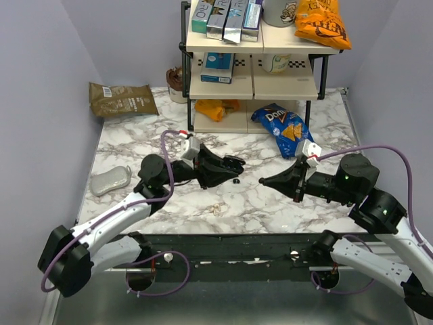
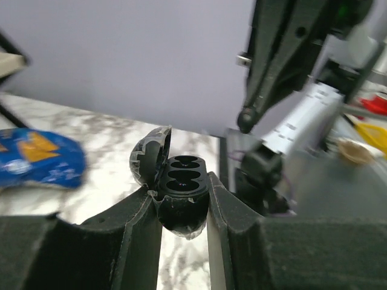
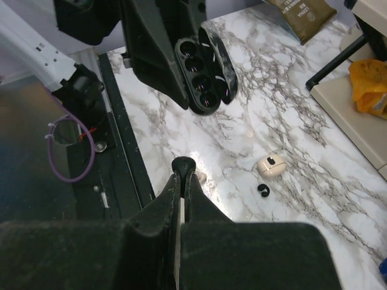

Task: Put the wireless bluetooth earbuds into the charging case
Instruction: Place the earbud in the charging case.

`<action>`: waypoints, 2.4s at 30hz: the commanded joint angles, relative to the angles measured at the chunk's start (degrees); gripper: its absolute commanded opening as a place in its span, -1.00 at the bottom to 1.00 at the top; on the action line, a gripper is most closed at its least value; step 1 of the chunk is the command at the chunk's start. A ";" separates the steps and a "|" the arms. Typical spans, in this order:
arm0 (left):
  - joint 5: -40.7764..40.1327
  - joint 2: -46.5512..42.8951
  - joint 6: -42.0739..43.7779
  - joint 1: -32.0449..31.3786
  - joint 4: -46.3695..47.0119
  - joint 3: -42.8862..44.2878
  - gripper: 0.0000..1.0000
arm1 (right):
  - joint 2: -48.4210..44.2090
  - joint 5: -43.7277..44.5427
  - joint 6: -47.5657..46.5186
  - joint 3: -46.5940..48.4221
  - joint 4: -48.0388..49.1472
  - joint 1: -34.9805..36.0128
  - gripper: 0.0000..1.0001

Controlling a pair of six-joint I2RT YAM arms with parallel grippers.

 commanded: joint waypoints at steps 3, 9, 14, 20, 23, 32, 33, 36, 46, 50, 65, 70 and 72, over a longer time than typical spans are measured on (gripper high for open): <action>20.58 6.47 -7.23 0.57 4.93 4.76 -1.00 | 0.85 -6.51 -1.19 3.51 -3.51 0.56 -0.99; 24.89 6.82 -5.49 0.57 1.87 5.90 -1.00 | 3.75 -10.38 -1.18 6.23 -3.77 0.65 -0.99; 27.44 7.61 -3.37 0.49 -3.32 7.66 -1.00 | 6.04 -11.97 -2.33 7.81 -5.53 1.79 -0.99; 27.62 8.23 -0.65 0.57 -7.37 8.80 -1.00 | 8.67 -11.63 -2.33 8.52 -6.24 3.46 -0.99; 26.83 8.40 -0.03 0.57 -7.81 9.07 -1.00 | 8.68 -10.30 -1.80 7.81 -4.83 3.72 -0.99; 25.51 8.32 -0.55 0.40 -7.11 8.98 -1.00 | 9.38 -9.86 -0.75 5.71 -1.93 3.98 -0.99; 25.42 8.23 -0.55 0.40 -7.02 8.89 -1.00 | 9.64 -10.04 -0.57 5.27 -1.75 3.98 -0.99; 25.24 7.97 -0.82 0.22 -6.67 8.98 -1.00 | 10.43 -10.13 -0.13 4.65 -0.70 4.07 -0.99; 23.93 6.91 -0.73 -0.13 -6.67 8.45 -1.00 | 11.05 -8.37 1.27 3.07 2.46 4.42 -0.99; 23.75 6.82 -0.73 -0.39 -6.32 8.28 -1.00 | 11.05 -7.40 1.71 2.37 3.52 4.51 -0.99; 22.52 5.50 -0.47 -0.66 -6.41 8.01 -1.00 | 11.66 -4.06 2.07 1.05 4.14 4.51 -0.99; 21.64 5.33 -0.29 -0.66 -6.23 8.01 -1.00 | 12.19 -4.41 2.07 0.78 4.22 4.69 -0.99; 21.29 5.42 -0.38 -0.57 -5.88 7.84 -1.00 | 12.54 -4.50 2.07 0.69 4.40 4.78 -0.99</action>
